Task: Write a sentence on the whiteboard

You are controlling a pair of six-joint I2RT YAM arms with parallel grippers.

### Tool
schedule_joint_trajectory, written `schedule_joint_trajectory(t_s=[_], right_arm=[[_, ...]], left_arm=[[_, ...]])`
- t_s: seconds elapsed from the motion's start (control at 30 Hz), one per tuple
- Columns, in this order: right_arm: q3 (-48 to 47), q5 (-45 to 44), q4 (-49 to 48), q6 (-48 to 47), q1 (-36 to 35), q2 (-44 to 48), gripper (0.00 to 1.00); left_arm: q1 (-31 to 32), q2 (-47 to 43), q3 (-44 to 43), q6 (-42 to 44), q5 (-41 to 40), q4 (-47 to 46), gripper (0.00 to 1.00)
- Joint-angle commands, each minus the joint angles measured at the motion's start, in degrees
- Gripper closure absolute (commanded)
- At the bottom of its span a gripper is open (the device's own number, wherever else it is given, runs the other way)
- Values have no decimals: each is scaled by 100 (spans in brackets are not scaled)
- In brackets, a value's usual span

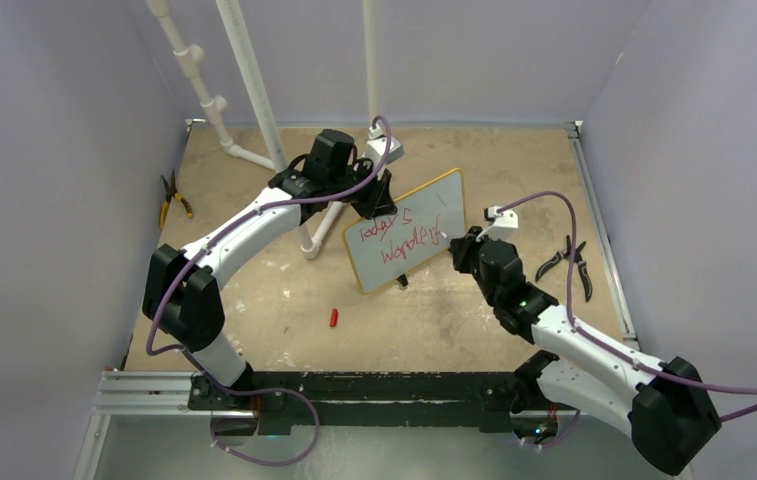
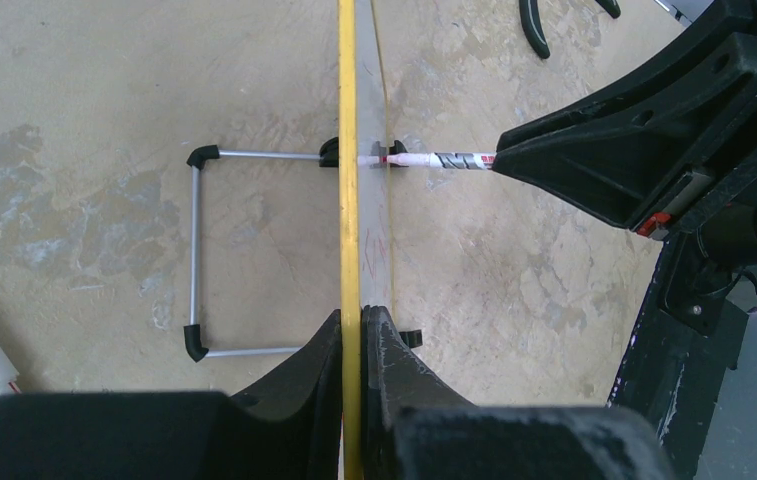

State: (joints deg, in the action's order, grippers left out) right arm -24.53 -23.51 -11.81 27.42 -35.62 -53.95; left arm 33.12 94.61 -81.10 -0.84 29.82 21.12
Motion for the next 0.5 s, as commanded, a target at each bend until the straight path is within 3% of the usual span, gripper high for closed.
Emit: schedule_joint_trajectory(t_s=[0.0,0.47], right_arm=[[-223,-248,-182,16,-11,177,100],[-335,-226,-416,-184,-7,13,100]], left_arm=[[12,-30,-20,128,85,-45,100],[10,-13,-20,129,102,-58,100]])
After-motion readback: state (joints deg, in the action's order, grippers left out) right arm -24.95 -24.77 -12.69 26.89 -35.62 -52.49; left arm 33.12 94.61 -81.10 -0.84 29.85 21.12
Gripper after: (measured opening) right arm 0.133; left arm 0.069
